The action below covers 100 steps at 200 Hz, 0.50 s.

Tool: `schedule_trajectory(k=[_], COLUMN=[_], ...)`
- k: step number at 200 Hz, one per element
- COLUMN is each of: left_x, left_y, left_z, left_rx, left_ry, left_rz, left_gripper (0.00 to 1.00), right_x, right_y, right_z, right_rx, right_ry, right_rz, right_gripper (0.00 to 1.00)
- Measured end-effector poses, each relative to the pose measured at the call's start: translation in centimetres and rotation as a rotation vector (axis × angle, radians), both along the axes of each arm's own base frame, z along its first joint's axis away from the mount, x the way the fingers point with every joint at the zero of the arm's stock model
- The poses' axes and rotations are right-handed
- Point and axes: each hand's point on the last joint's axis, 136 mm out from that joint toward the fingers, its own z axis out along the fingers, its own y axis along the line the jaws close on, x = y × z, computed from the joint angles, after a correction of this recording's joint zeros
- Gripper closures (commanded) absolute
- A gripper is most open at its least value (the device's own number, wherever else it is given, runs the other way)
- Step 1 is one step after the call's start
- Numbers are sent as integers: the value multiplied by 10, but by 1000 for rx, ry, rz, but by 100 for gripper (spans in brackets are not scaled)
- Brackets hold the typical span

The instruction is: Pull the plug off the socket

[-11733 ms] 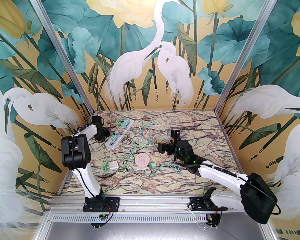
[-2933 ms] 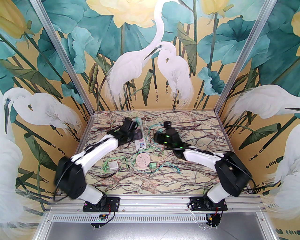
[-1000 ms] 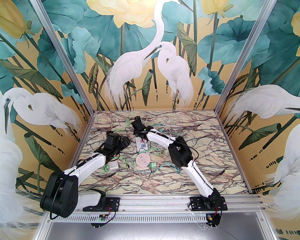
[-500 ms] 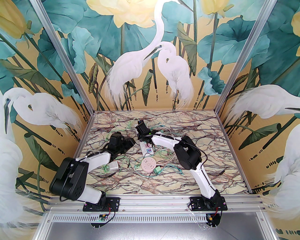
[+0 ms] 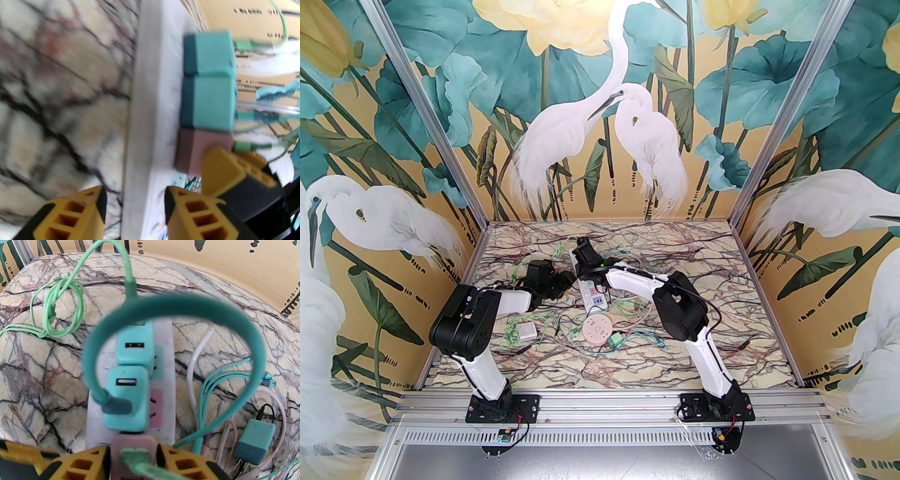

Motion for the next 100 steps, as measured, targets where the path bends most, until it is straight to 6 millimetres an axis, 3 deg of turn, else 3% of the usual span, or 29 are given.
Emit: schedule_trajectory(k=[47, 100], left_x=[31, 31], left_y=[-10, -12], left_z=[6, -5], left_rx=[-64, -72], left_ry=[-23, 15], left_rz=[-29, -39], left_gripper=[51, 57], right_x=[-1, -2], right_y=[-2, -1], right_z=[-1, -1], right_rx=[-14, -11], right_ry=[9, 13], right_rz=[-1, 3], right_gripper=[62, 62])
